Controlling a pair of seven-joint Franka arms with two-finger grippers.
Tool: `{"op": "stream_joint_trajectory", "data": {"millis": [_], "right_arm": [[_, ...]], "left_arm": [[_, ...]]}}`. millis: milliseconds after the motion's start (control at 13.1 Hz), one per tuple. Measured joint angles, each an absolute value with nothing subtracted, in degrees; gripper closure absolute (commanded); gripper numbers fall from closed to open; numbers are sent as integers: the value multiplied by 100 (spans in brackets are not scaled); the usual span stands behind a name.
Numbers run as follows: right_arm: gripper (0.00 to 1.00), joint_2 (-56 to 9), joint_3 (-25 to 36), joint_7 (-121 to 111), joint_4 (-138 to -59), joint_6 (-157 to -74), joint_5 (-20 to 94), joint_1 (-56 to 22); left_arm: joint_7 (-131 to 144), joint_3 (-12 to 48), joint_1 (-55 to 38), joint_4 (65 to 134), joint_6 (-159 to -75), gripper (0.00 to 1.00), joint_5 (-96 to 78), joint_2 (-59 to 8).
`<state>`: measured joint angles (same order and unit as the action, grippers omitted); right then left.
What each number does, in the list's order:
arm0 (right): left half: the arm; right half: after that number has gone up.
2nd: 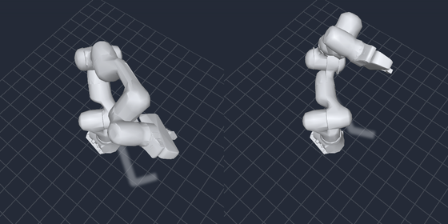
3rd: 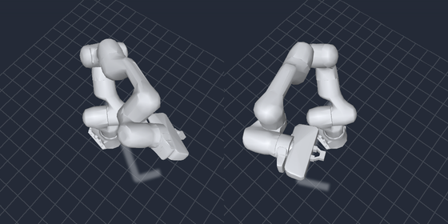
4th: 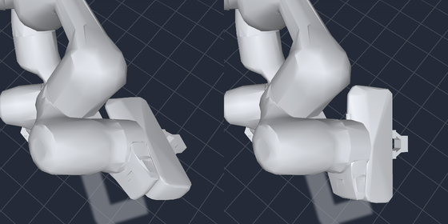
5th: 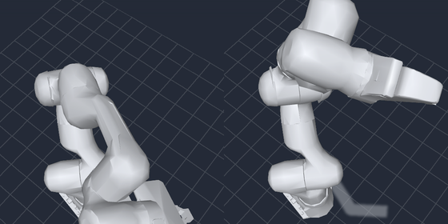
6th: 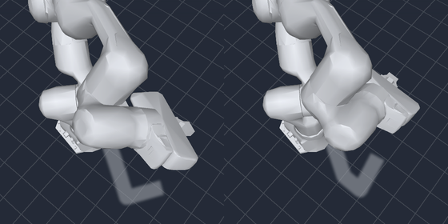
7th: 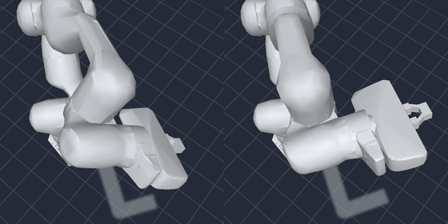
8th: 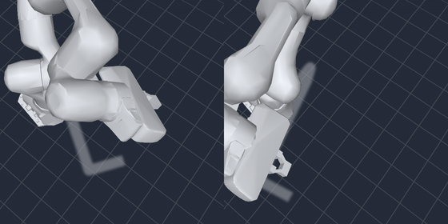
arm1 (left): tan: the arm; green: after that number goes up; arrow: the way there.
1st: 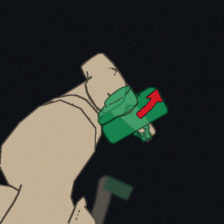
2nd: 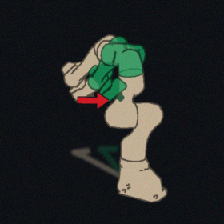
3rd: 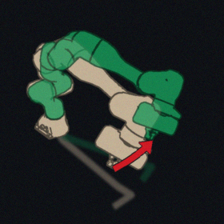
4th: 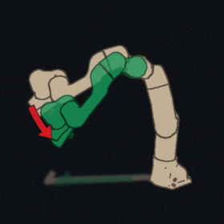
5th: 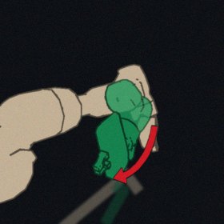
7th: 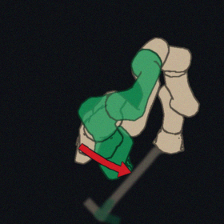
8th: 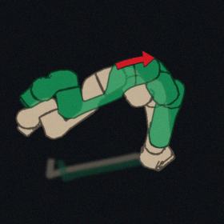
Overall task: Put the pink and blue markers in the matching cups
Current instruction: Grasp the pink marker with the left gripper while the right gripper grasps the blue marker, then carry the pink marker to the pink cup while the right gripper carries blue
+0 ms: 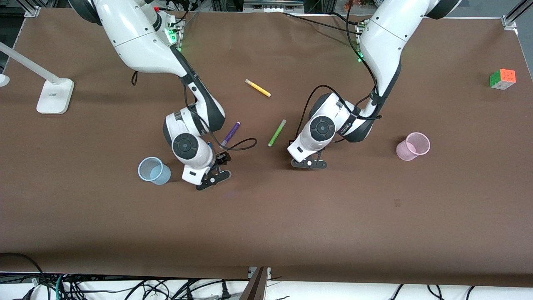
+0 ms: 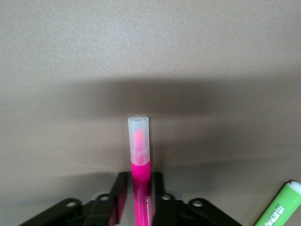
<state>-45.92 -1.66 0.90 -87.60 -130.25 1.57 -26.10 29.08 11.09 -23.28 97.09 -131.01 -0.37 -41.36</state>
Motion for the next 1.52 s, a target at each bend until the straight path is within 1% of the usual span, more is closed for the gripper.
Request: {"op": "stream_joint_trajectory", "data": {"millis": [76, 152, 304, 380, 457, 533, 609, 837, 989, 1141, 1293, 1522], "right_arm": [[26, -4595, -166, 165, -8760, -13031, 157, -2626], [47, -4595, -165, 189, -8759, -13035, 157, -2628], [59, -4595, -156, 204, -8757, -13040, 157, -2628], [69, -4595, -152, 210, -8755, -13043, 157, -2628], [79, -4594, -142, 213, -8738, -13043, 157, -2627], [85, -4594, -139, 213, -8726, -13043, 157, -2626], [87, -4594, -139, 213, -8722, -13043, 157, -2626], [86, -4591, -126, 176, -8672, -13072, 155, -2625], [84, -4517, -88, 40, -8465, -13100, 154, -2607], [83, -4273, -61, -282, -8316, -12955, 154, -2538], [84, -3942, -49, -926, -8297, -12603, 157, -2371], [84, -3539, -46, -2107, -8299, -12052, 298, -2031]], "left_arm": [[2908, 1110, -2329, 9708, -13122, 100, -36, -4133], [2908, 1110, -2328, 9701, -13157, 100, -36, -4125], [2940, 1110, -2321, 9673, -13141, 100, -36, -4033], [2993, 1106, -2308, 9652, -13012, 100, -36, -3926], [3009, 1097, -2267, 9610, -12730, 100, -36, -3759], [3010, 1085, -2181, 9566, -12385, 100, -36, -3538], [3009, 1082, -2063, 9532, -12006, 100, -36, -3266], [2895, 1079, -1850, 9503, -11034, 100, -36, -2491], [2352, 1066, -1690, 9503, -10604, 100, -36, -2127], [1534, 1053, -1310, 9501, -10212, 100, -36, -1882], [533, 1041, -873, 9500, -9970, 100, -36, -1696], [-1393, 1030, -191, 9506, -9920, 100, -36, -1598]]}}
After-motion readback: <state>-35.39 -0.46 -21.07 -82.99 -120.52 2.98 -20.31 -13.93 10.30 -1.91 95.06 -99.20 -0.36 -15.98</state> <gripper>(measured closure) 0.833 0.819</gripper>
